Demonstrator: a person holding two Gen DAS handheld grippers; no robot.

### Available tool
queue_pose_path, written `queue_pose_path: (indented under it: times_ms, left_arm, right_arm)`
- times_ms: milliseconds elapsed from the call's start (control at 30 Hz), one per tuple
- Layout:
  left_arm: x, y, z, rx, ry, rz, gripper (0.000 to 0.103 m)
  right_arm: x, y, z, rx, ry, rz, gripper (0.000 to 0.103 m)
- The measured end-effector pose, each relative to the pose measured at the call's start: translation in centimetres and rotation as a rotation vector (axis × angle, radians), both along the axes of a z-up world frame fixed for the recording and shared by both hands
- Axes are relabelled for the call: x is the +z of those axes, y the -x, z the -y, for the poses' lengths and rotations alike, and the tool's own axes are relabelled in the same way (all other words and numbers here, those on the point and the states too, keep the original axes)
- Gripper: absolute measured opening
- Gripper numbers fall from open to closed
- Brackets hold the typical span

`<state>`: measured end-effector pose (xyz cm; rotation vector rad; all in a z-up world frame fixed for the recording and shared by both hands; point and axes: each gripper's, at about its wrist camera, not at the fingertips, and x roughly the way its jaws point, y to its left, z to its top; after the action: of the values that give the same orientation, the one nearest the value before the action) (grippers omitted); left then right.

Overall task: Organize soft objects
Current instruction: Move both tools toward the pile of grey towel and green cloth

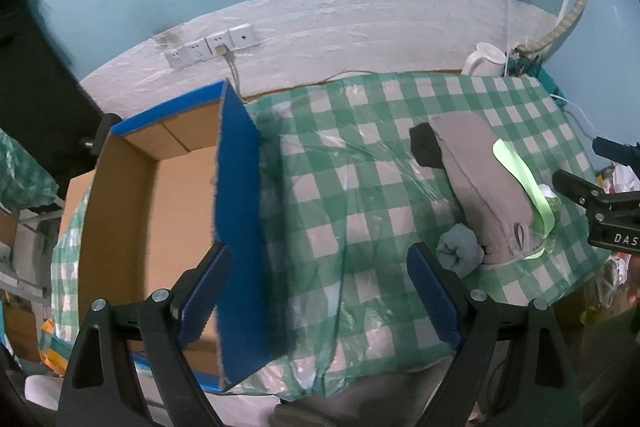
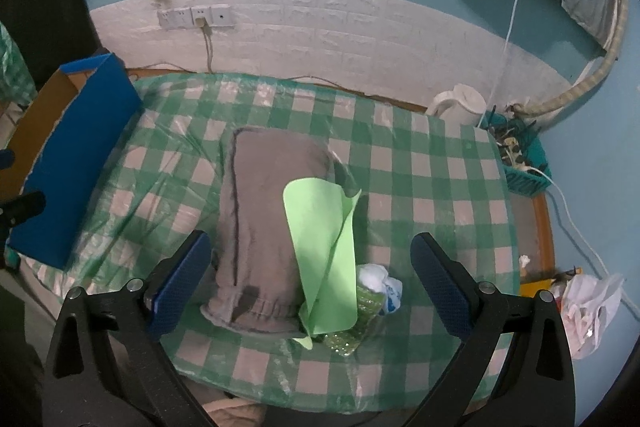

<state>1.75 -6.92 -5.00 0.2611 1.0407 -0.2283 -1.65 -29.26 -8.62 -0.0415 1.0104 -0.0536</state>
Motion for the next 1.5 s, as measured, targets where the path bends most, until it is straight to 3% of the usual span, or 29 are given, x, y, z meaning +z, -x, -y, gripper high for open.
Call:
queue_pose_path:
  times_ms: [333, 633, 700, 800, 867, 900, 1233, 1300, 1367, 1500]
  left_arm:
    - [-2.6, -1.2, 3.0, -0.036, -0.019, -0.048, 0.090]
    - [-6.6, -2.1, 5.4, -0.052, -0.046, -0.132, 0.090]
    - [-7.0, -2.0, 5.7, -0.055, -0.050, -0.136, 0.090]
    - [-7.1, -2.0, 6.1, -0.066, -0.053, -0.135, 0.090]
    - [-7.2, -2.0, 6.3, -0.070, -0.051, -0.138, 0.090]
    - [-7.3, -2.1, 6.3, -0.070, -0.050, -0.142, 0.090]
    - [-8.0, -2.2, 7.1, -0.081, -0.061, -0.156, 0.090]
    - [-8.1, -2.2, 7.2, -0.081, -0.059, -0.157, 0.090]
    - [-8.2, -2.3, 7.2, -0.083, -0.057, -0.161, 0.090]
    - [-8.7, -2.3, 7.4, -0.085, -0.062, -0.172, 0.090]
  right_arm:
    - [-3.9, -0.8, 1.3, -0.008, -0.015, -0.090, 0.086]
    - [-6.9, -1.1, 2.3, -0.005, -0.029, -0.167, 0.074]
    - [-7.2, -1.1, 2.5, -0.003, -0.039, -0.173, 0.068]
    - [-7.4, -1.1, 3.0, -0.001, -0.076, -0.180, 0.044]
    - [-7.5, -1.2, 3.3, -0.011, -0.103, -0.179, 0.023]
    - [-7.5, -1.2, 3.4, -0.019, -0.102, -0.182, 0.021]
    - [-8.1, -1.3, 5.9, -0.115, -0.127, -0.204, 0.019]
    - [-8.1, -1.3, 6.2, -0.122, -0.161, -0.203, 0.030]
    - [-8.1, -1.3, 6.1, -0.124, -0.164, -0.202, 0.055]
    - [-8.3, -1.6, 5.8, -0.108, -0.131, -0.192, 0.056]
